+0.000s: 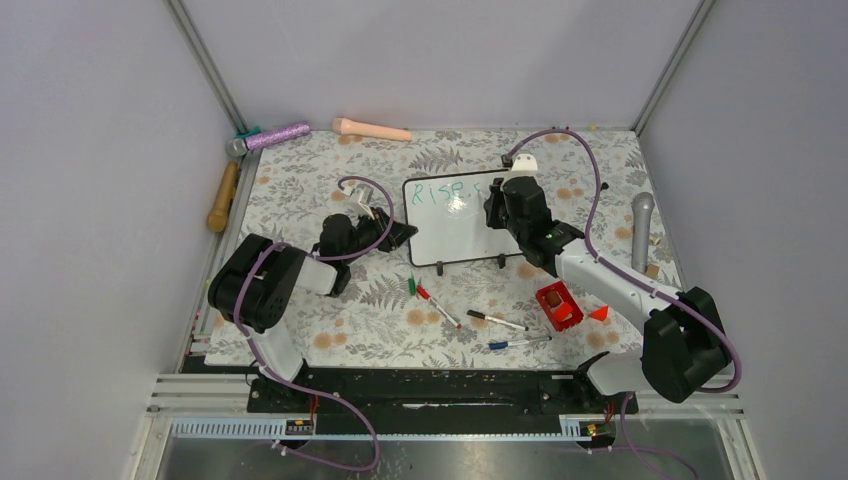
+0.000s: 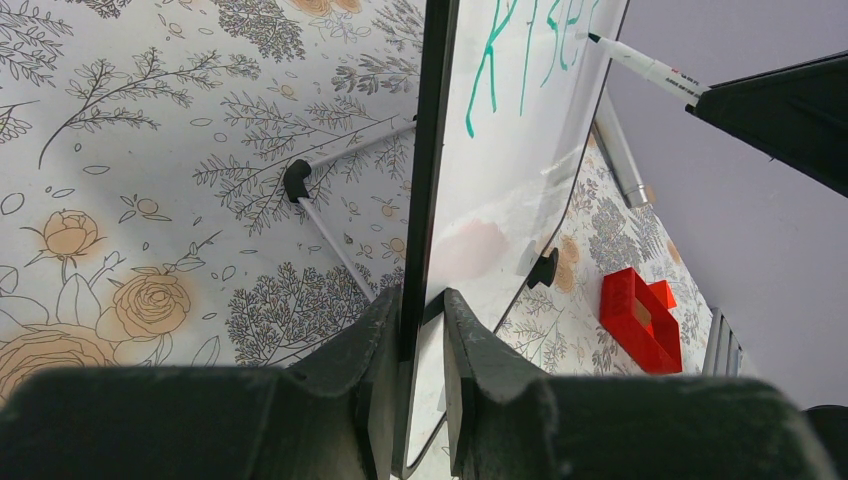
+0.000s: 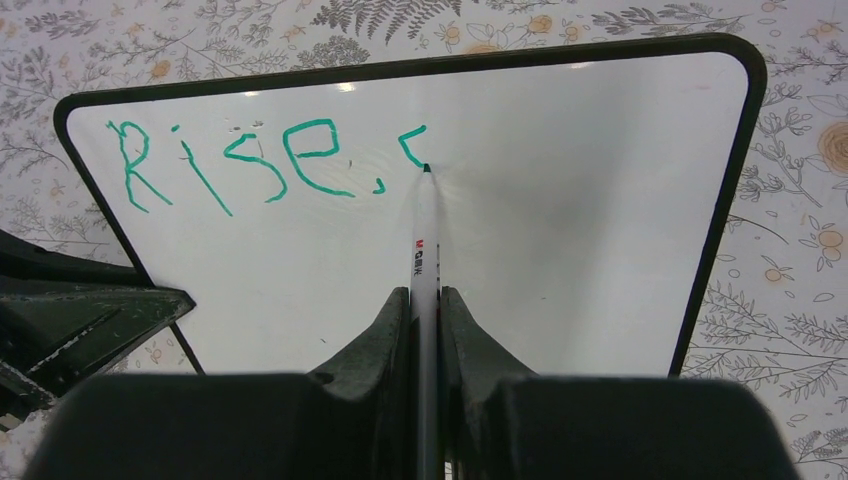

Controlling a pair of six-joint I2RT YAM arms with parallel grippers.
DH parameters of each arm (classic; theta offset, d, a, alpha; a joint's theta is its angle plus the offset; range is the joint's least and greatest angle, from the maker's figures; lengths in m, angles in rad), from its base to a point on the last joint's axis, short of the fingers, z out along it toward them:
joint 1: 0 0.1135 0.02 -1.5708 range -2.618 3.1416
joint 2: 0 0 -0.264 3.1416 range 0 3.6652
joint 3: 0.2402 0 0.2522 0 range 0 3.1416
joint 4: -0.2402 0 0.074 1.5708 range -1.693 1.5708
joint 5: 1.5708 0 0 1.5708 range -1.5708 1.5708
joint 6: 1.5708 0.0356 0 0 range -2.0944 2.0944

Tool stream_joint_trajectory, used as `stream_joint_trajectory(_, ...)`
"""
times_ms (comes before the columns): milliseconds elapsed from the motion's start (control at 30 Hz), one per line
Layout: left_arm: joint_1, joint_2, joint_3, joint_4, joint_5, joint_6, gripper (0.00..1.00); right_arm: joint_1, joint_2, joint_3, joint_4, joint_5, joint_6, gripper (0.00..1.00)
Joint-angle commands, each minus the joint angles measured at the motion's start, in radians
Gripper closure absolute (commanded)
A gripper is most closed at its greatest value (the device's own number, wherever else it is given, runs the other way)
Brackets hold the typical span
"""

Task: Write a sentence on the whiteboard

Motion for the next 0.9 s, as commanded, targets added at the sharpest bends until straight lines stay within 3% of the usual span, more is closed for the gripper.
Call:
stream_joint_trajectory(0,0.003,-0.017,-0.006,0.059,-0.039,0.007,1.0,-0.007,-0.03,-0.004,-0.022,0.052,0.008,1.0)
stream_joint_trajectory(867,0.003,-0.018,-0.008,0.058,-0.04,0.008,1.0,-0.007,0.008,0.054,-0.128,-0.037,0.041,1.0)
